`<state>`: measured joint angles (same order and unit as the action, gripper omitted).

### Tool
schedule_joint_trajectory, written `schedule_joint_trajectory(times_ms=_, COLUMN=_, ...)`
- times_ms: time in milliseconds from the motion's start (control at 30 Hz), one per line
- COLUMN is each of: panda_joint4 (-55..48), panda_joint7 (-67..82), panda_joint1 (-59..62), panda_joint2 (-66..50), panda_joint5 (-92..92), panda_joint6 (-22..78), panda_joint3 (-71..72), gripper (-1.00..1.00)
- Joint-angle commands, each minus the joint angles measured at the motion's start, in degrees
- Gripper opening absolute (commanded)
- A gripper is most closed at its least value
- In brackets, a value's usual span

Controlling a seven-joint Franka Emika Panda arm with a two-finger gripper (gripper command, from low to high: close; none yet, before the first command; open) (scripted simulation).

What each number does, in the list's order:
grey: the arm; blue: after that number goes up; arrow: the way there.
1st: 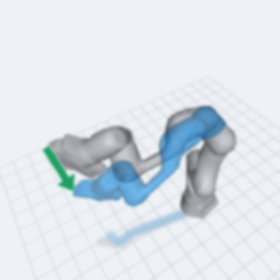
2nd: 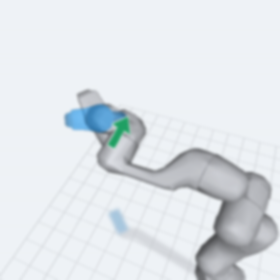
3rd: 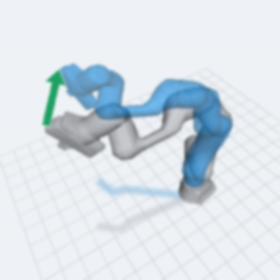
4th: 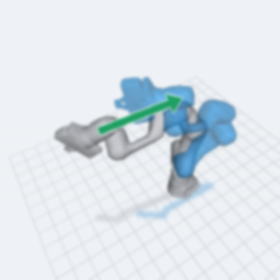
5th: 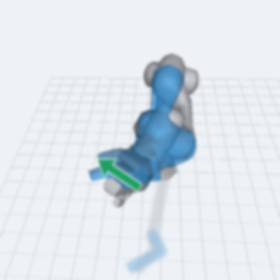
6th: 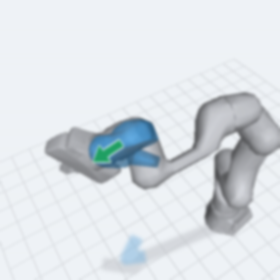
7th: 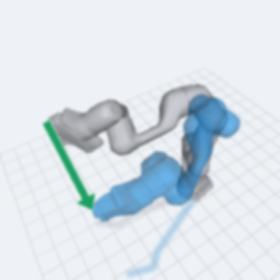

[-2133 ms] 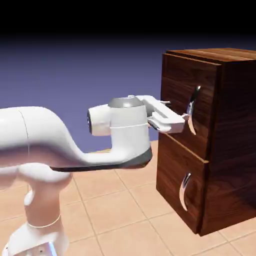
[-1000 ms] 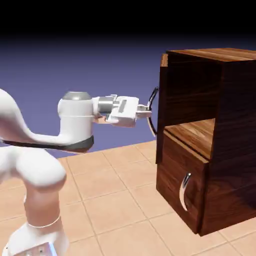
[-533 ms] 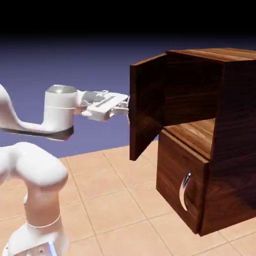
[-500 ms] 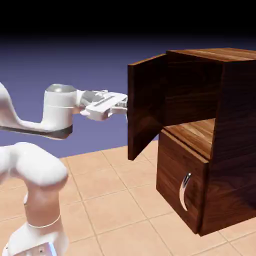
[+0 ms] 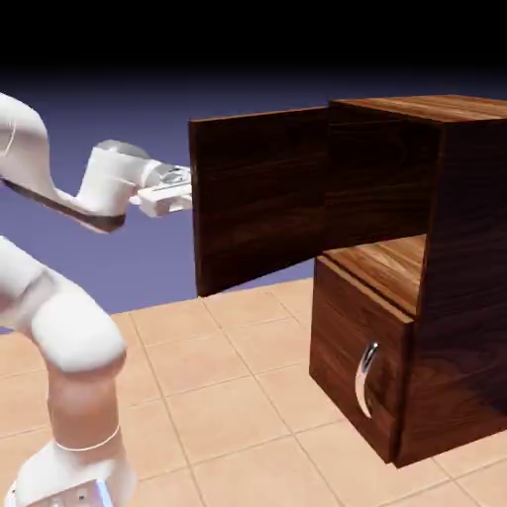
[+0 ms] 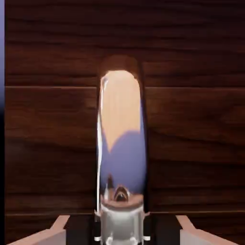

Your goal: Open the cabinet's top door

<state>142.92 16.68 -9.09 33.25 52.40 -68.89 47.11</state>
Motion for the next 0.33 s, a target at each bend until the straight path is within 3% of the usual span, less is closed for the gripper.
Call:
schedule_joint_trajectory(times_ms=0, panda_joint4=-2.1, panda_joint7=-0.9, panda_joint1=1.6, panda_joint2=-2.1, panda_joint5=-0.7, panda_joint6=2.2, panda_joint3=1.8, gripper=-1.0)
schedule_joint_trajectory(times_ms=267, panda_joint4=-15.9, panda_joint7=-9.3, panda_joint1=12.1, panda_joint2=-17.4, panda_joint5=-4.0, panda_joint6=18.0, panda_joint3=13.9, gripper=-1.0)
schedule_joint_trajectory(times_ms=300, panda_joint4=-15.9, panda_joint7=-9.3, panda_joint1=12.1, panda_joint2=-17.5, panda_joint5=-4.0, panda_joint6=18.0, panda_joint3=13.9, gripper=1.0)
